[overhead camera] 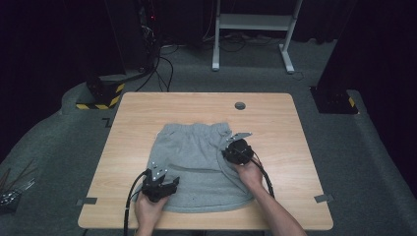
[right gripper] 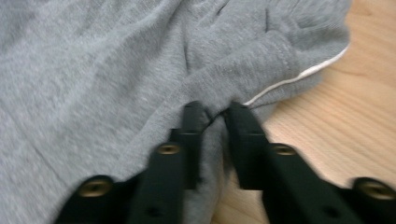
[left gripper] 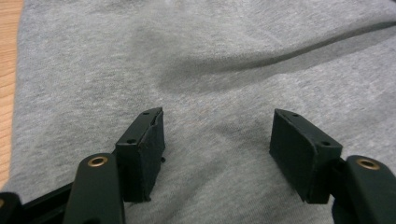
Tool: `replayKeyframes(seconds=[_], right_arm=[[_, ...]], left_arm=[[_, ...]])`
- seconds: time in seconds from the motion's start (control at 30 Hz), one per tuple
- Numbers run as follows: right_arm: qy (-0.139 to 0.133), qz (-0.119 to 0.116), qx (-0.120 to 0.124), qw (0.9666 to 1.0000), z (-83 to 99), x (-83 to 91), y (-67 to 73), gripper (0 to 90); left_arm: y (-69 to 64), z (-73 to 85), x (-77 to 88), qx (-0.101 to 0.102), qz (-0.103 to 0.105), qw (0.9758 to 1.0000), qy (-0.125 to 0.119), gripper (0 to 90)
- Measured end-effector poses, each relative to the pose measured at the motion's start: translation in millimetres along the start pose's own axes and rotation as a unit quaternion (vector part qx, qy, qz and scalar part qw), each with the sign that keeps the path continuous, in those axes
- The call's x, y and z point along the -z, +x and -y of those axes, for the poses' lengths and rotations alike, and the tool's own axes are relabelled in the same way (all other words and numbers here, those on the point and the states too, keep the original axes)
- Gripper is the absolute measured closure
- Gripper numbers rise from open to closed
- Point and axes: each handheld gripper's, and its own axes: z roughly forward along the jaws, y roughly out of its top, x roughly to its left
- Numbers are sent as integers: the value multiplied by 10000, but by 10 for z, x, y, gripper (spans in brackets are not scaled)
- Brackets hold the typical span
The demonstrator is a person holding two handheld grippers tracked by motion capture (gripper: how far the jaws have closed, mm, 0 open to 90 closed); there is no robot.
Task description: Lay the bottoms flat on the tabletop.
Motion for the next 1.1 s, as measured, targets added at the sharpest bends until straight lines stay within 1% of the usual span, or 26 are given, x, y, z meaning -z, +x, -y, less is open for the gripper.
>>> replayKeyframes(seconds=[0.03, 0.07, 0.2, 0.27, 0.3, 0.37, 0.4, 0.43, 0.47, 0.5, 0.53, 0.6, 0.67, 0.7, 0.8, 0.87, 0.93, 0.97, 1.0, 1.03, 1.07, 1.1], right_arm=[[-16, 51, 8, 10000, 7, 27, -15, 829], [-50, 111, 67, 9999, 12, 61, -39, 836], [-295, 339, 134, 9989, 24, 260, -134, 844], [-451, 440, 106, 9980, 32, 370, -193, 844], [-493, 527, 99, 9973, 44, 424, -238, 844], [-472, 742, 142, 9960, 67, 472, -296, 844], [-472, 742, 142, 9960, 67, 472, -296, 844], [-402, 874, 63, 9953, 110, 490, -390, 843], [-301, 927, -56, 9952, 147, 469, -444, 842], [-180, 952, -114, 9952, 181, 432, -484, 839], [-59, 939, -146, 9955, 218, 385, -517, 832], [135, 830, -282, 9961, 277, 310, -548, 793], [34, 781, -399, 9961, 314, 319, -544, 702], [-38, 722, -526, 9960, 325, 350, -536, 676], [-384, 515, -587, 9962, 360, 527, -484, 641], [-527, 404, -497, 9966, 393, 633, -413, 634], [-561, 275, -406, 9972, 425, 678, -348, 625], [-514, 241, -305, 9979, 446, 681, -299, 617], [-461, 218, -255, 9984, 457, 667, -276, 606], [-323, 201, -196, 9991, 474, 620, -250, 597], [-182, 251, -185, 9993, 490, 568, -237, 602], [-69, 255, -184, 9995, 511, 513, -242, 666]], left_arm=[[0, 0, 0, 0, -1, 10000, 1, 355], [0, 0, 0, -2, -1, 10000, 1, 355], [-1, 0, -1, -4, -8, 10000, -1, 355], [-1, 0, 0, -4, -4, 10000, 1, 355], [-1, 0, 0, -3, -4, 10000, 1, 355], [-1, -1, 0, -12, -9, 10000, 8, 355], [-1, -1, 0, -12, -9, 10000, 8, 355], [-2, -1, -1, -5, -11, 10000, -2, 355], [-3, -1, -2, -3, -18, 10000, -5, 355], [-4, -1, -3, -3, -16, 10000, -4, 354], [-4, -1, -2, -6, -17, 10000, -2, 354], [-4, -1, -3, -5, -22, 10000, -4, 354], [-4, -1, -2, -6, -17, 10000, -2, 354], [-4, -1, -2, -7, -17, 10000, -1, 354], [-4, -1, -2, -7, -18, 10000, -2, 354], [-4, -1, -2, -6, -18, 10000, -3, 354], [-4, -1, -1, -4, -22, 10000, 4, 354], [-4, -2, -1, -6, -17, 10000, 4, 354], [-4, -1, -3, -4, -21, 10000, -5, 354], [-4, -1, -2, -3, -19, 10000, -4, 354], [-4, 0, -2, 0, -18, 10000, -3, 354], [-4, -1, -2, -4, -16, 10000, 0, 353]])
